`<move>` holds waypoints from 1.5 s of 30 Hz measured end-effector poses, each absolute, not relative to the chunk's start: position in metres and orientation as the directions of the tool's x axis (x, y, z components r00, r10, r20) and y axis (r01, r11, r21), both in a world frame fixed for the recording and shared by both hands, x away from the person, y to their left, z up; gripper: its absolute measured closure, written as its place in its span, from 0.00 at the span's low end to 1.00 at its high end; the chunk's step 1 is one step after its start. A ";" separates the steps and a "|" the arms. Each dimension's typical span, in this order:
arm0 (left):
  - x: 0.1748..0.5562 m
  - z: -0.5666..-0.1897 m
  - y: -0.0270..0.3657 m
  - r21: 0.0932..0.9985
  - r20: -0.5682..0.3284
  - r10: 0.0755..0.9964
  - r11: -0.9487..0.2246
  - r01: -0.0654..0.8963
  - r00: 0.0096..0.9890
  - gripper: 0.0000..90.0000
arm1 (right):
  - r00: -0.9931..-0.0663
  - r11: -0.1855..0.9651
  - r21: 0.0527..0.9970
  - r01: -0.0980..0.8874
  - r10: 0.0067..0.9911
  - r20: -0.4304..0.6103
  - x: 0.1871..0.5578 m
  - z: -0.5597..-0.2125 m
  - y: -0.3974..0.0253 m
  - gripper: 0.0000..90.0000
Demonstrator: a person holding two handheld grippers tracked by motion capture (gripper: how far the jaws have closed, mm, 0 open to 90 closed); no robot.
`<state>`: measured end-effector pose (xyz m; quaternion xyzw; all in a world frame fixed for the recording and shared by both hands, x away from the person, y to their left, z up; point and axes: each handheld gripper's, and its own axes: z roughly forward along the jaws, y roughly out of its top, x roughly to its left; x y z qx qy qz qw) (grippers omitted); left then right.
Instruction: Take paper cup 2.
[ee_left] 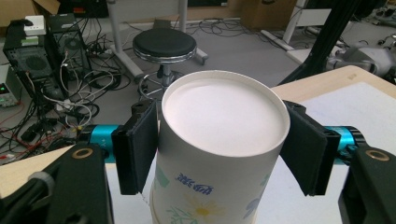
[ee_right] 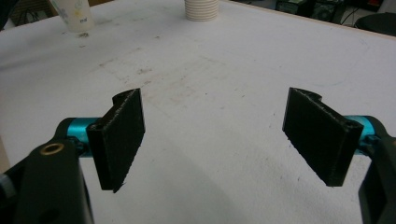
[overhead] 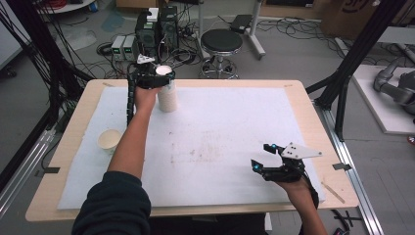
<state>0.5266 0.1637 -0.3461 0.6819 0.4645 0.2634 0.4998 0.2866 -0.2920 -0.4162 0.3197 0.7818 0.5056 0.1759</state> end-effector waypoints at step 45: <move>0.466 -0.279 0.203 0.989 -0.117 0.859 0.053 0.141 0.498 0.39 | -0.766 0.304 0.895 0.325 0.640 0.061 0.286 -0.419 -0.281 0.24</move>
